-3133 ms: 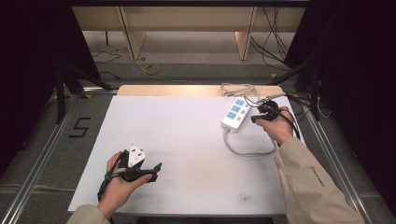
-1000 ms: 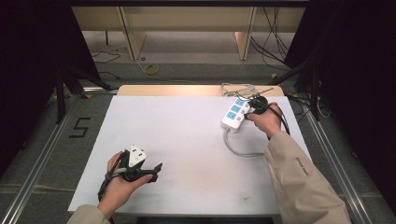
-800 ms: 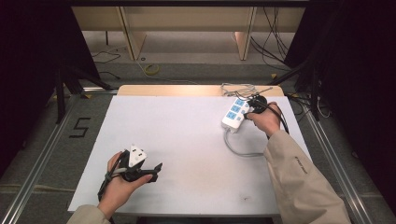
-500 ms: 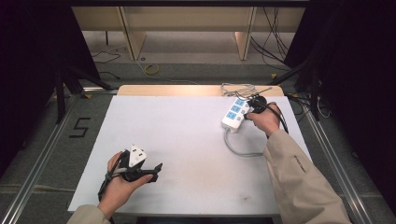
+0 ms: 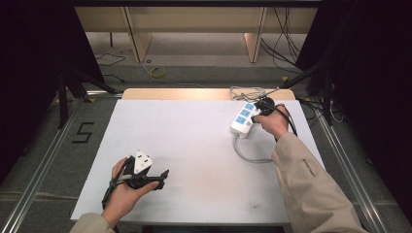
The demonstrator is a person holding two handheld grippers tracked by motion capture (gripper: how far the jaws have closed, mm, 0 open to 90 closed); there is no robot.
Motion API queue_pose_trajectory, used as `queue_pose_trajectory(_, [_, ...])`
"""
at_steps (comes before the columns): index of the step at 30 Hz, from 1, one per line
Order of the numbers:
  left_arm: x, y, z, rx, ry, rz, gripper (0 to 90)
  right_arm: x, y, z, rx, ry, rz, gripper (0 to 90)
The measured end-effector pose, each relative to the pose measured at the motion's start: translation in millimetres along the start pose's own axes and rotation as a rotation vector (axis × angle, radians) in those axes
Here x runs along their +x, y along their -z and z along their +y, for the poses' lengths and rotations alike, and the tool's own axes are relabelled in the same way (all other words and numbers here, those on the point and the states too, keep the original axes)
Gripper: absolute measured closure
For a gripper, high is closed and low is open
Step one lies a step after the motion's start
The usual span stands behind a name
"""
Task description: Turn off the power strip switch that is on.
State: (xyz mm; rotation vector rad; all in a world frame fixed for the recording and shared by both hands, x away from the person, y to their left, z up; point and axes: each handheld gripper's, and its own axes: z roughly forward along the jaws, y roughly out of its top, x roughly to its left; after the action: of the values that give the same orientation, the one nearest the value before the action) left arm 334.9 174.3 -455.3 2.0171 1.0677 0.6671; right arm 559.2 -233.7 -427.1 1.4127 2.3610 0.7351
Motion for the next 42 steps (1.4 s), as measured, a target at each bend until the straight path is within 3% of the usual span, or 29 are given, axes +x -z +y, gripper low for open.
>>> queue_pose_trajectory(42, [-0.1,-0.1,0.6,0.004,-0.008,-0.007,16.5,6.6,-15.8,13.2,0.046,0.015,0.005,90.0])
